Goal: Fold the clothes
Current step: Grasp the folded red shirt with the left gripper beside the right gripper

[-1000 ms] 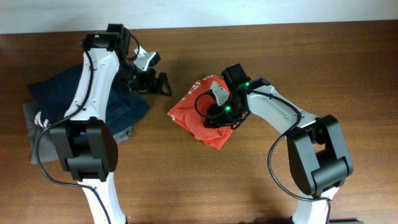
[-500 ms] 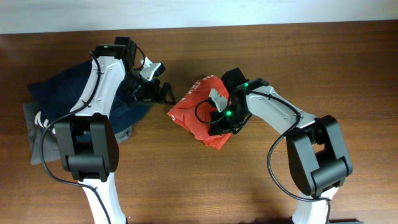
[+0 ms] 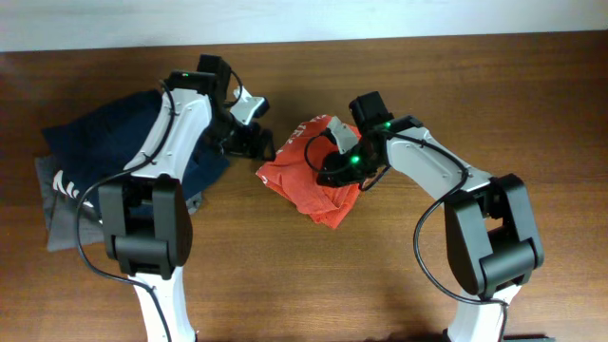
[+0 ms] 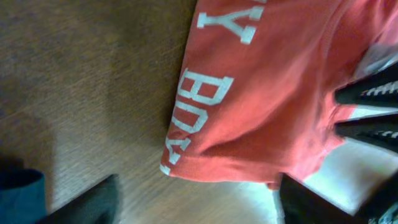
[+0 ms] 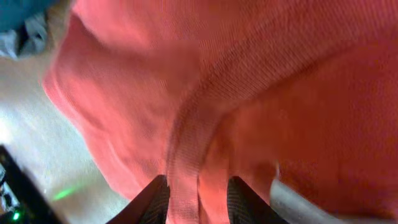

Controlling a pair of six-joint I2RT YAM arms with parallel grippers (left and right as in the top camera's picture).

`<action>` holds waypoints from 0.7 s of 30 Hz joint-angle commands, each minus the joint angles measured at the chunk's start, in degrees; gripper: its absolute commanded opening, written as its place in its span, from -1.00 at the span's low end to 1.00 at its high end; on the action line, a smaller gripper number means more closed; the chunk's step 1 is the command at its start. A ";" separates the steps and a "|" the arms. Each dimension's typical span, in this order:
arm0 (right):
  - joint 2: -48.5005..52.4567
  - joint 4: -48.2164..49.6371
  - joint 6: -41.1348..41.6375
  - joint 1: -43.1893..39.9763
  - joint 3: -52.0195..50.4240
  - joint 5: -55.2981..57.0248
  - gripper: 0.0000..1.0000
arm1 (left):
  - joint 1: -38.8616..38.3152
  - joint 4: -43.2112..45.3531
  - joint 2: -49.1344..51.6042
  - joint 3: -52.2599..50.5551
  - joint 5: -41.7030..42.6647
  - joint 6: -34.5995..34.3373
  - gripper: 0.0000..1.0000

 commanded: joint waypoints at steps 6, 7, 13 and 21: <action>1.77 1.27 1.92 3.32 -0.63 0.20 -0.34 | -0.22 1.68 -0.98 -4.22 -3.58 -0.72 0.56; 1.79 1.16 2.10 3.58 -0.68 0.20 -0.39 | -0.24 1.66 -0.98 -4.26 -3.56 -0.72 0.57; 1.36 -3.43 2.97 3.74 -0.66 0.20 -0.88 | -0.33 1.68 -0.98 -4.31 -2.54 -0.70 0.66; -3.72 -6.19 2.49 2.86 -0.66 0.33 -0.92 | -0.33 2.23 -0.92 -4.31 -2.54 -0.72 0.67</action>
